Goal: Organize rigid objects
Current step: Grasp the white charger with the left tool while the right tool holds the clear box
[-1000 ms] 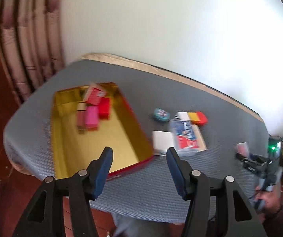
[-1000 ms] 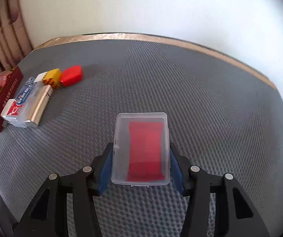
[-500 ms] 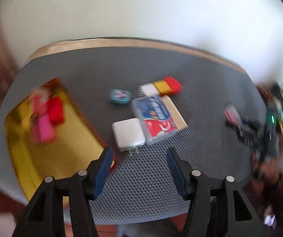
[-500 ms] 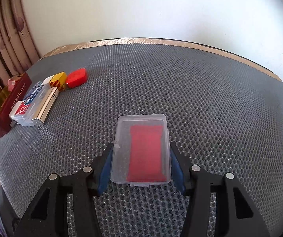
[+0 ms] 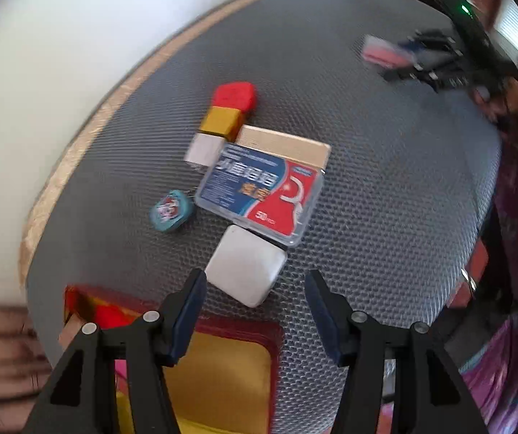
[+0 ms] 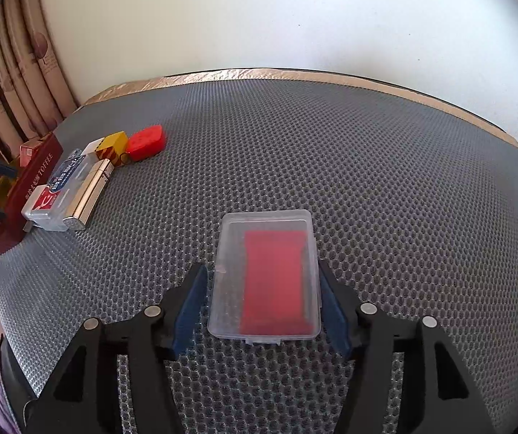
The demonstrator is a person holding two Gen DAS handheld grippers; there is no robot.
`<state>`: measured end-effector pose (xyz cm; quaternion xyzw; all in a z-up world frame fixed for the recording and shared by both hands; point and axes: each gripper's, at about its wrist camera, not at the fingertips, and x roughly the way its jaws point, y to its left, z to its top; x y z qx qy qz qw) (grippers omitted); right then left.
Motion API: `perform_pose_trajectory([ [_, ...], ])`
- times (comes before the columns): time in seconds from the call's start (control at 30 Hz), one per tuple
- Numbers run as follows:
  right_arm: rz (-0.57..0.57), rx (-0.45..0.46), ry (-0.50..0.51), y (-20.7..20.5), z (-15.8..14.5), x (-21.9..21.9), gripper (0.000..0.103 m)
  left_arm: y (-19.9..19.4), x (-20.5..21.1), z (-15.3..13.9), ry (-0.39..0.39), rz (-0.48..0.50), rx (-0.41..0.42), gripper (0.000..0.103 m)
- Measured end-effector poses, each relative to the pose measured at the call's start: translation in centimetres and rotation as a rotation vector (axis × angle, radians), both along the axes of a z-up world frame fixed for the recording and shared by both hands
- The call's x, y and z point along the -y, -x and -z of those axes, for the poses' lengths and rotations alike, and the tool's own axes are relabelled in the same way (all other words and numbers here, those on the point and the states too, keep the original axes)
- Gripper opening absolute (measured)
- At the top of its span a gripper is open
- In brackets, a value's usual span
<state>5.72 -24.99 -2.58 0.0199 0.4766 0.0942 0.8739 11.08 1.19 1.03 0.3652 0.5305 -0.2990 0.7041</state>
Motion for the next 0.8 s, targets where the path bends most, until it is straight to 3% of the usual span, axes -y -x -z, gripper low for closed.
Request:
perform_pose_trajectory([
  [0.13, -0.003, -0.006, -0.006, -0.1, 0.0, -0.1, 0.064, -1.7, -0.2, 1.1, -0.028, 0.049, -0.066, 0.058],
  [0.23, -0.003, -0.011, -0.010, -0.1, 0.0, 0.0, 0.065, -2.1, -0.1, 1.9, -0.034, 0.111, -0.160, 0.058],
  [0.37, 0.001, -0.018, -0.018, -0.3, 0.0, 0.0, 0.068, -3.3, -0.3, 3.3, -0.100, 0.154, -0.152, 0.058],
  [0.6, -0.006, -0.027, -0.023, -0.6, 0.0, -0.2, 0.071, -5.8, -1.3, 4.0, -0.044, 0.156, -0.220, 0.059],
  [0.67, -0.006, -0.028, -0.025, -0.6, 0.0, -0.2, 0.071, -6.0, -1.6, 4.8, -0.044, 0.153, -0.291, 0.067],
  [0.73, -0.008, -0.029, -0.023, -0.6, 0.0, -0.3, 0.072, -6.6, -2.4, 5.9, -0.004, 0.109, -0.374, 0.067],
  [0.8, -0.013, -0.029, -0.016, -0.6, 0.1, -0.4, 0.072, -7.0, -3.3, 5.8, 0.045, 0.061, -0.382, 0.067],
])
